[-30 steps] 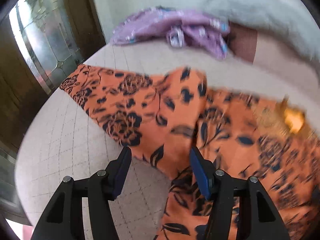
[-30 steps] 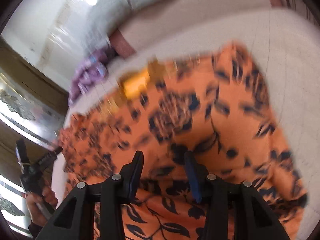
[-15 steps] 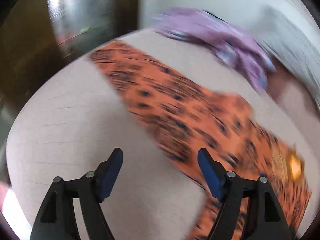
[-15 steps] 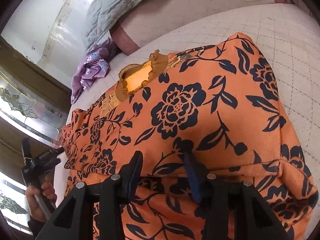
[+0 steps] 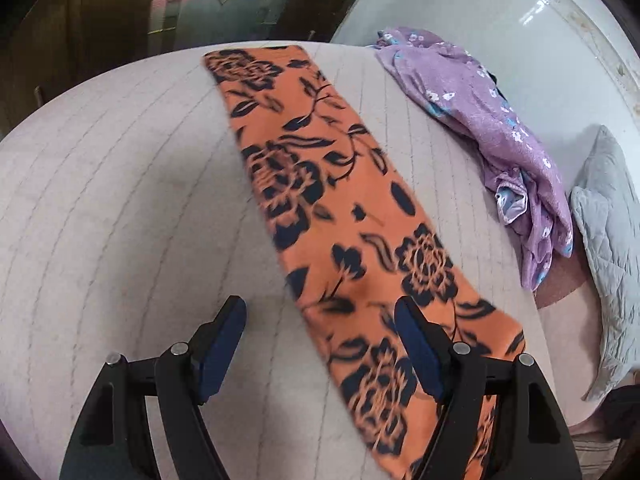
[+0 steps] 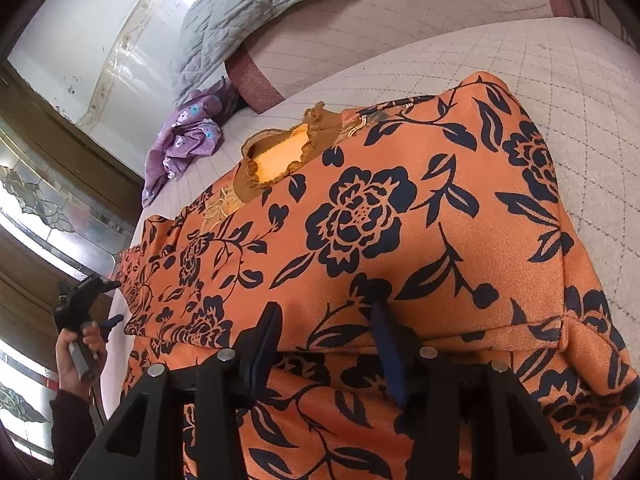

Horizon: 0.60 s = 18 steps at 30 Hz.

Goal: Fold small clothes

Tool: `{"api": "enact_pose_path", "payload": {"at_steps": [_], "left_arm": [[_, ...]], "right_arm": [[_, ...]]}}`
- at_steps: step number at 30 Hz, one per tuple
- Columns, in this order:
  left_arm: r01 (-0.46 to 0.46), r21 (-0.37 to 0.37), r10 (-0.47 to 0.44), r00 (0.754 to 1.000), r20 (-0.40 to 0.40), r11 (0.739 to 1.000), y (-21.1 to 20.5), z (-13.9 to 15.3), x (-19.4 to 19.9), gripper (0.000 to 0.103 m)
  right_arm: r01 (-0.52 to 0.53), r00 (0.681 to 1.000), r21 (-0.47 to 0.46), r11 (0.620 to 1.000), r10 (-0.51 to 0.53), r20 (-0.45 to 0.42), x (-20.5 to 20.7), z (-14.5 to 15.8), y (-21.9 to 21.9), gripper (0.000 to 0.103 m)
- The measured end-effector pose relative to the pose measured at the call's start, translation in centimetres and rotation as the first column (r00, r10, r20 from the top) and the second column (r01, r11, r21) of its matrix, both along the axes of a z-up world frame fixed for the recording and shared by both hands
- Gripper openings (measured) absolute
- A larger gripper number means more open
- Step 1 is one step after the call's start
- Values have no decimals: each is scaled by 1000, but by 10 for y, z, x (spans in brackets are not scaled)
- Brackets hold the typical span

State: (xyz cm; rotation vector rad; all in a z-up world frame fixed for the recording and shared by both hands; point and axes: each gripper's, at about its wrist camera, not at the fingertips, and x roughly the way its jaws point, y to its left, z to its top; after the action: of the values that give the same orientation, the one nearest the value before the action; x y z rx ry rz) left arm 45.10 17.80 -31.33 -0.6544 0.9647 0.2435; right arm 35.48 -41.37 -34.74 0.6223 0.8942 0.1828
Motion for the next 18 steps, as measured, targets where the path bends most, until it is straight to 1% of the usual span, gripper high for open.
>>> {"api": "enact_pose_path", "payload": {"at_steps": [1, 2, 3, 4, 5, 6, 9, 10, 11, 13, 14, 16, 17, 18], "left_arm": [[5, 2, -5, 1000, 10, 1000, 0, 0, 1, 63], [19, 3, -19, 1000, 19, 1000, -1, -1, 5, 36], [45, -6, -44, 999, 15, 999, -4, -4, 12, 26], [44, 6, -44, 999, 14, 999, -3, -5, 15, 23], [46, 12, -46, 999, 22, 999, -2, -7, 17, 14], [51, 19, -52, 998, 25, 999, -2, -7, 19, 8], [48, 18, -49, 998, 45, 999, -3, -1, 17, 5], [55, 32, -57, 996, 66, 998, -6, 7, 12, 5], [70, 62, -76, 991, 106, 996, -14, 21, 9, 5], [110, 96, -124, 980, 155, 989, -30, 41, 4, 5], [143, 111, -161, 970, 182, 983, -42, 52, 1, 5], [223, 169, -258, 940, 224, 960, -76, 77, -10, 5], [257, 208, -304, 922, 238, 944, -95, 87, -16, 5], [305, 272, -374, 891, 256, 913, -123, 99, -26, 5]], "right_arm": [[0, 1000, 1, 1000, 0, 0, 1, 0, 0, 51], [-1, 1000, 2, 1000, 1, 0, 1, 0, 0, 52], [-2, 1000, 2, 1000, 2, 1, 1, 0, 0, 53], [-3, 1000, -1, 1000, 3, 1, 1, 0, 0, 54], [-4, 1000, -3, 1000, 4, 1, 2, 1, 1, 54], [-4, 1000, -4, 1000, 4, 1, 2, 1, 1, 55], [-4, 1000, -1, 1000, 4, 0, 2, 1, 1, 55], [-3, 1000, 2, 1000, 3, 0, 2, 1, 1, 55], [-2, 1000, 5, 1000, 2, -1, 3, 1, 1, 55], [-1, 1000, 9, 1000, 1, -2, 2, 0, 0, 55], [0, 1000, 10, 1000, 0, -2, 2, 0, 0, 55], [3, 1000, 13, 1000, -3, -2, 2, 0, 0, 55], [3, 1000, 14, 1000, -3, -2, 2, 0, 0, 55], [5, 1000, 17, 1000, -5, -3, 2, 0, 0, 55]]}}
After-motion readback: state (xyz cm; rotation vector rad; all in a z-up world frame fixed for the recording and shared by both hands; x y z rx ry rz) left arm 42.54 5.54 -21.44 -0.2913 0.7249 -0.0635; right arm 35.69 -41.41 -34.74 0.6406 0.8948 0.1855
